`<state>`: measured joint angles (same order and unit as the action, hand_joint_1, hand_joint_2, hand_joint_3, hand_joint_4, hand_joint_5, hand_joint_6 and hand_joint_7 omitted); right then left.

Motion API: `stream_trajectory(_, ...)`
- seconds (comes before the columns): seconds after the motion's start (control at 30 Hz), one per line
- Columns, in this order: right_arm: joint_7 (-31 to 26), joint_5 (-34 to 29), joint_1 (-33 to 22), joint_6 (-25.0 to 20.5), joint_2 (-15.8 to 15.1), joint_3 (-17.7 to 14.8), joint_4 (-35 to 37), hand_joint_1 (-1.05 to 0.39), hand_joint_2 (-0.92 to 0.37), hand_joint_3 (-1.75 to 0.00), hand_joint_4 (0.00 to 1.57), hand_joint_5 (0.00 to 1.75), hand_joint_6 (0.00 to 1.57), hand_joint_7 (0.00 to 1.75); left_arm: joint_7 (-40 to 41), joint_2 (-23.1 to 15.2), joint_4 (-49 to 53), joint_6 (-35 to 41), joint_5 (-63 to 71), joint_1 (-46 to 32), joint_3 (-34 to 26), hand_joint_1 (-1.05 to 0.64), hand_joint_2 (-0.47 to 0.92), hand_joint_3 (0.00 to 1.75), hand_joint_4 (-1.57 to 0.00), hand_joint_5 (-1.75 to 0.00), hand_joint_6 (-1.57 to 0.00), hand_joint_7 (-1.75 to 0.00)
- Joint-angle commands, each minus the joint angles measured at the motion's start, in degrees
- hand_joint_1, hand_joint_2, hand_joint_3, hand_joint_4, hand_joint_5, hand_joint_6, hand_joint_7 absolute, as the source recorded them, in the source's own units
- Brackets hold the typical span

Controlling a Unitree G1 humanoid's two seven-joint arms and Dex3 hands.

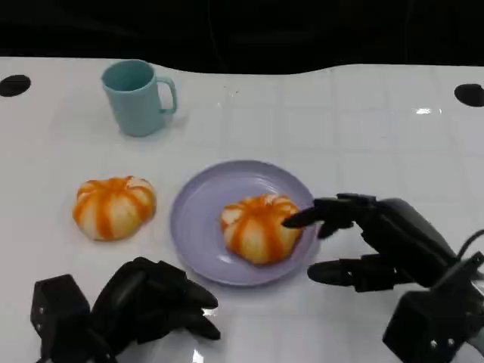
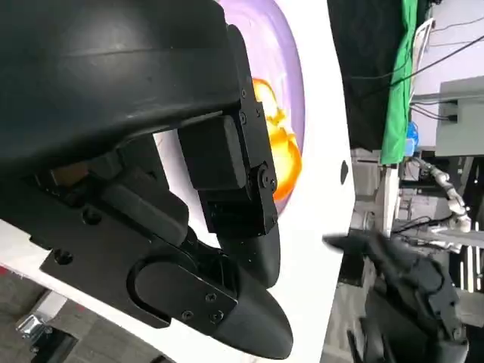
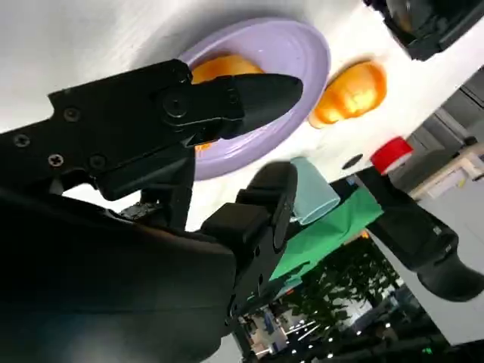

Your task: Grasp the bread from the table and place it into the plate.

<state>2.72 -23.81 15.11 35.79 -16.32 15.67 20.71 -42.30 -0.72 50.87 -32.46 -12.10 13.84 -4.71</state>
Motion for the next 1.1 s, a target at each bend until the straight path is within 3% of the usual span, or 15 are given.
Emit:
stream_trajectory(0.03, -0.4, 2.0, -3.7, 1.4, -1.8, -2.5, -3.0, -0.54, -0.92, -0.27, 0.63, 1.6, 0.6, 1.1, -0.1, -0.6, 0.3, -0.2, -0.2, 0.1, -0.2, -1.05, 0.81, 0.0, -1.56, -0.22, -1.54, 0.0)
stream_trajectory(0.13, 0.1, 2.8, -7.2, 1.1, -2.2, -3.6, -5.9, -0.52, -0.92, -0.29, 0.68, 1.69, 0.62, 1.28, -0.6, -0.6, 0.4, 0.1, -0.6, 0.2, -0.3, -1.05, 0.81, 0.0, -1.56, -0.21, -1.54, 0.0)
stream_trajectory(0.33, 3.0, 5.3, -12.5, -3.1, -2.4, -4.7, -11.9, -0.5, -0.92, -0.31, 0.76, 1.68, 0.73, 1.36, -0.9, -0.7, 0.6, -0.2, -0.7, 0.2, -0.3, -1.05, 0.81, 0.0, -1.55, -0.21, -1.53, 0.0)
stream_trajectory(0.57, 9.1, 15.6, -19.1, -8.0, -1.2, -5.6, -16.7, -0.43, -0.92, -0.31, 0.75, 1.75, 0.56, 1.72, -1.0, -0.9, 0.2, 1.0, -1.1, 0.4, -0.3, -1.05, 0.8, 0.0, -1.56, -0.2, -1.54, 0.0)
stream_trajectory(0.7, 9.3, 16.3, -19.5, -7.0, -0.5, -5.9, -15.1, -0.44, -0.92, -0.33, 0.75, 1.75, 0.54, 1.74, -0.9, -0.9, 0.2, 1.3, -1.0, 0.4, -0.3, -1.05, 0.8, 0.0, -1.57, -0.2, -1.54, -0.01)
stream_trajectory(1.1, 6.1, 15.3, -16.5, 3.2, 2.6, -7.4, -5.0, -0.45, -0.92, -0.31, 0.84, 1.75, 0.61, 1.75, -0.6, -1.0, 1.4, 0.0, -0.6, 1.1, -0.4, -1.05, 0.81, 0.0, -1.57, -0.2, -1.54, 0.0)
